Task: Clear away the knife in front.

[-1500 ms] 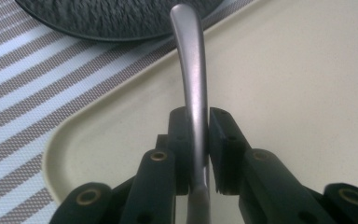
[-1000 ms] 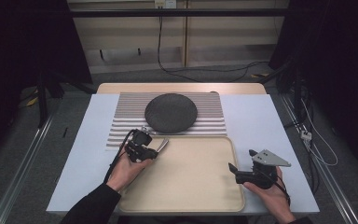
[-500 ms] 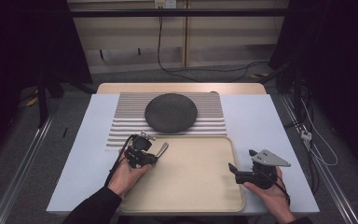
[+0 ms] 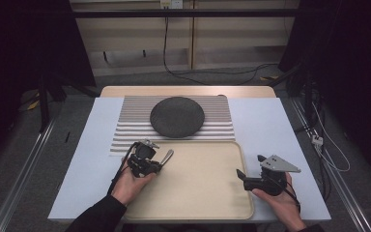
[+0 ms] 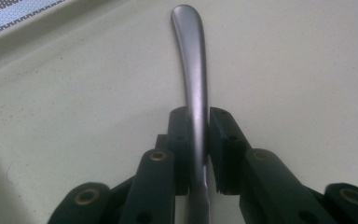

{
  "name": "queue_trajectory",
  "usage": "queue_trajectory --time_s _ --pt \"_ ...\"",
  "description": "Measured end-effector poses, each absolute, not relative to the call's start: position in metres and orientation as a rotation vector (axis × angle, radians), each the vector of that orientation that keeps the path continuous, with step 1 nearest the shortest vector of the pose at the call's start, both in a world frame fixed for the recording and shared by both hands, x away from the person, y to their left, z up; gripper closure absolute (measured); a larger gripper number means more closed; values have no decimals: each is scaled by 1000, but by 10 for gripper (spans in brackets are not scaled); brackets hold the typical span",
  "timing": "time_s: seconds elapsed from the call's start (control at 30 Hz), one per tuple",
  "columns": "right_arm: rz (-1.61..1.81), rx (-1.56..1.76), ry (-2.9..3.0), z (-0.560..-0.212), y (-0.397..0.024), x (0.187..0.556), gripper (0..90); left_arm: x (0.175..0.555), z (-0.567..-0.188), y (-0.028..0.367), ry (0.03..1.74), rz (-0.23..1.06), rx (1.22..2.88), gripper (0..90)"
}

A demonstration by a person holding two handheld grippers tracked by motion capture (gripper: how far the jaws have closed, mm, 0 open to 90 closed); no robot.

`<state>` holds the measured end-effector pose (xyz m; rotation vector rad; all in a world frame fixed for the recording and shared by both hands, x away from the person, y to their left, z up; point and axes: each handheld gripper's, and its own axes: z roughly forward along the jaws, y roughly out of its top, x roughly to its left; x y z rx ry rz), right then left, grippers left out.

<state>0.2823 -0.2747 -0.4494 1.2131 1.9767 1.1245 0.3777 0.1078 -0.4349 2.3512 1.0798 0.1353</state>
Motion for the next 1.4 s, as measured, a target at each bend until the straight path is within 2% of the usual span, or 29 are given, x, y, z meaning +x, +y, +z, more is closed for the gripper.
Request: queue_trajectory --time_s 0.1,0.17,0.27,0.3,0.33,0.37,0.47,0.5,0.57,0.67,0.73,0.77,0.8,0.83,0.87,1.0,1.13,1.4 --pt "1126 1215 1975 -449 -275 283 86 378 -435 110 1064 128 2347 786" --pt "1127 1214 1979 -449 -274 283 86 378 -434 112 1054 135 2325 724" --pt "1128 1212 1978 -449 -274 283 86 378 -429 116 1032 156 2269 591" --pt "1128 1212 1978 -449 -274 283 86 379 -427 118 1029 173 2251 591" --pt "1128 1212 1977 -449 -274 283 86 380 -426 118 1015 193 2240 443" --pt "1129 1213 1976 -449 -275 283 86 381 -426 118 1007 200 2232 443" --pt "1131 1219 1976 -450 -276 283 87 383 -425 116 978 229 2229 264" --pt "1131 1219 1976 -450 -276 283 87 384 -425 114 970 223 2229 264" --pt "1132 1222 1974 -451 -277 284 86 386 -423 112 967 213 2224 199" --pt "1129 1218 1975 -450 -277 284 86 387 -421 110 942 188 2214 149" --pt "1125 1215 1978 -450 -276 284 87 384 -422 107 864 141 2214 156" --pt "1123 1212 1978 -450 -276 284 87 381 -422 104 841 153 2223 198" --pt "1123 1215 1976 -450 -275 284 87 379 -423 100 809 149 2238 326" --pt "1123 1215 1976 -450 -275 284 87 377 -423 99 792 149 2251 326" --pt "1122 1213 1977 -450 -275 284 87 375 -424 96 771 154 2259 436" --pt "1116 1205 1982 -450 -273 284 87 374 -427 91 730 175 2265 711" --pt "1118 1212 1977 -450 -274 284 87 374 -434 89 742 178 2294 900" --pt "1125 1217 1977 -449 -274 284 87 380 -447 89 760 209 2326 900"
